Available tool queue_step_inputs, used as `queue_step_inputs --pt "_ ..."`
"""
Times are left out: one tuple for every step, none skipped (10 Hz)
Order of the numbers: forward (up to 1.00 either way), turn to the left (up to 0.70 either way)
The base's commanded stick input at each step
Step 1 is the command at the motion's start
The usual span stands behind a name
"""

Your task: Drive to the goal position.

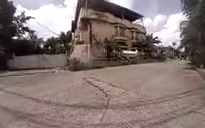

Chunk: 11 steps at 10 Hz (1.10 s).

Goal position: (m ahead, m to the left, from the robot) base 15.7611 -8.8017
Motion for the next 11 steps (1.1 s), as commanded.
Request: queue_step_inputs --pt "0.70 -0.34" --pt "0.70 -0.34" --pt "0.70 -0.34" --pt "0.70 -0.34" --pt "0.70 -0.34" --pt "0.70 0.01" --pt "0.70 0.01" --pt "0.70 0.01" --pt "0.70 0.01" --pt "0.70 0.01" --pt "0.70 0.01"
